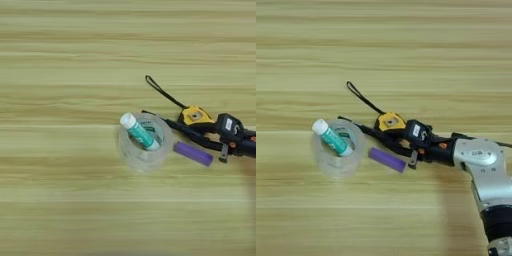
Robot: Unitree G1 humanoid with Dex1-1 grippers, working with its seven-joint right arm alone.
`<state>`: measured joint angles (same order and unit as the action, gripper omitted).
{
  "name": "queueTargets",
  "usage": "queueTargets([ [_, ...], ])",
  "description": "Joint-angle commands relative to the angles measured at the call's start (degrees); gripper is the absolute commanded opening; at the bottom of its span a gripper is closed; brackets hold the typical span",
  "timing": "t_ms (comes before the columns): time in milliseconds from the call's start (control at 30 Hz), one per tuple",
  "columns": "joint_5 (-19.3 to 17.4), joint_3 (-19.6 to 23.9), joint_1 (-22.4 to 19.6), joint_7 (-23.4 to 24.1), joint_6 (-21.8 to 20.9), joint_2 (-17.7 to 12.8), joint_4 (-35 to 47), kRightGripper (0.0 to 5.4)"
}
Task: Move the objects on the table
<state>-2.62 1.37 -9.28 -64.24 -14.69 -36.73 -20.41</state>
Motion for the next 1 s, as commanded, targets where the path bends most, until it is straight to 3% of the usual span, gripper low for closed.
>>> queueTargets([
  [33, 0.5, 0.4, -2.4, 1.7, -0.8, -3.2, 0.4, 1.16],
  [467, 0.7, -0.4, -3.2, 2.1, -1.7, -3.5, -1.4, 1.16],
  [533, 0.8, -0.4, -3.3, 2.2, -1.8, -3.5, -1.6, 1.57],
  [1000, -0.2, -0.1, -4.0, 3.1, -1.8, -2.7, -2.0, 2.95],
])
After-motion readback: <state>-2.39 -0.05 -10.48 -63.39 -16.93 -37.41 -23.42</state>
